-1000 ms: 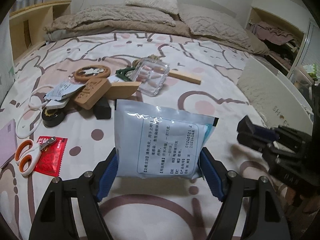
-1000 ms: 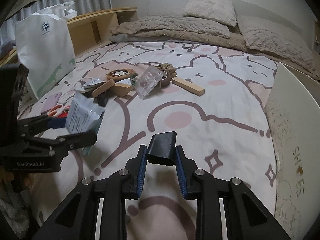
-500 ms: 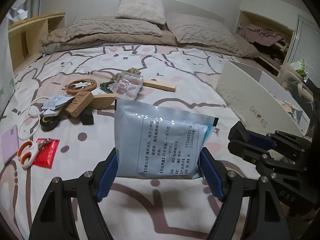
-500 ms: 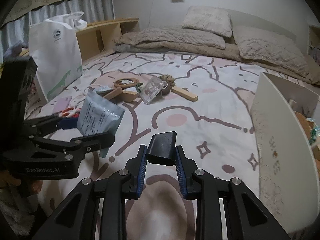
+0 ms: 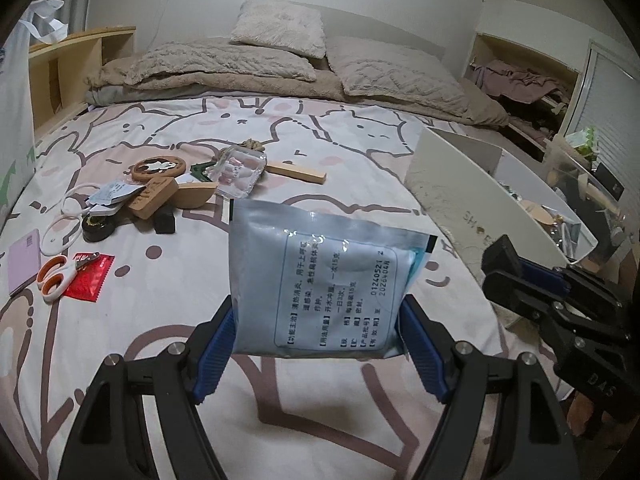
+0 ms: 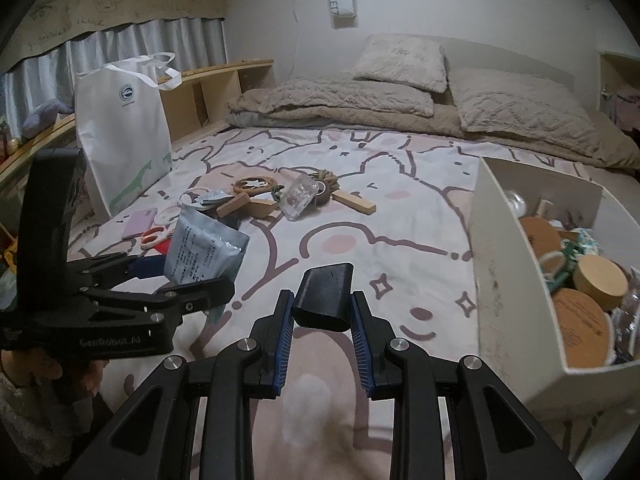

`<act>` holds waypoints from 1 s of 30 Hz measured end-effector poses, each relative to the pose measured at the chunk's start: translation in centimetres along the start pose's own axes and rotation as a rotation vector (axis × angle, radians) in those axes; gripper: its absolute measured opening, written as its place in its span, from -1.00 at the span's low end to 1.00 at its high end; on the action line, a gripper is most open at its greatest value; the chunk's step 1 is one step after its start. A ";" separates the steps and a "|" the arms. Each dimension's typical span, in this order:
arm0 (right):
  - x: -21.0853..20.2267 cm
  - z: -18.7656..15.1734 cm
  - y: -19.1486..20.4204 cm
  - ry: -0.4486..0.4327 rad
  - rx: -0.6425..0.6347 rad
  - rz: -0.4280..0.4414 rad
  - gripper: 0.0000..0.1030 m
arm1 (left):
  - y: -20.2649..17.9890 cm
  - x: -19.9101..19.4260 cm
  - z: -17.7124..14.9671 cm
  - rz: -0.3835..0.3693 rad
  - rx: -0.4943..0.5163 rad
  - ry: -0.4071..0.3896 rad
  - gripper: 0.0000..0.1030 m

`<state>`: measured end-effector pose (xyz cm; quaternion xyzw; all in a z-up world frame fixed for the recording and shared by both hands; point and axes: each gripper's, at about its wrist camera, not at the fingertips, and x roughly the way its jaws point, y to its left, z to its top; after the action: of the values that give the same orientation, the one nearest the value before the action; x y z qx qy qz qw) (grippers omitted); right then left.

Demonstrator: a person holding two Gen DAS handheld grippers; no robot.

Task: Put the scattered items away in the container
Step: 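Carry packet in left tool and black block in right tool over the white box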

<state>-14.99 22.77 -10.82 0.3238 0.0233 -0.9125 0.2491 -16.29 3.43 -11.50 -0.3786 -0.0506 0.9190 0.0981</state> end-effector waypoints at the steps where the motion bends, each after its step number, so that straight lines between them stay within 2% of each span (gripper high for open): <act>1: -0.4 -0.1 -0.2 -0.003 0.003 -0.002 -0.44 | -0.2 -0.2 0.0 -0.002 -0.002 -0.003 0.52; 9: -4.5 -1.0 -1.4 -0.040 0.015 -0.031 -0.44 | -3.4 -2.4 -0.1 -0.037 0.009 -0.024 0.52; 18: -8.8 -2.1 -4.7 -0.070 0.069 -0.067 -0.44 | -8.3 -4.7 0.5 -0.085 0.031 -0.045 0.52; 30: -14.5 -0.3 -8.6 -0.106 0.070 -0.112 -0.44 | -14.3 -7.3 2.9 -0.151 0.052 -0.100 0.52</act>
<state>-9.16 36.71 -3.30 0.2816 -0.0040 -0.9411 0.1871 -11.30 15.75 -2.05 -0.3249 -0.0600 0.9276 0.1742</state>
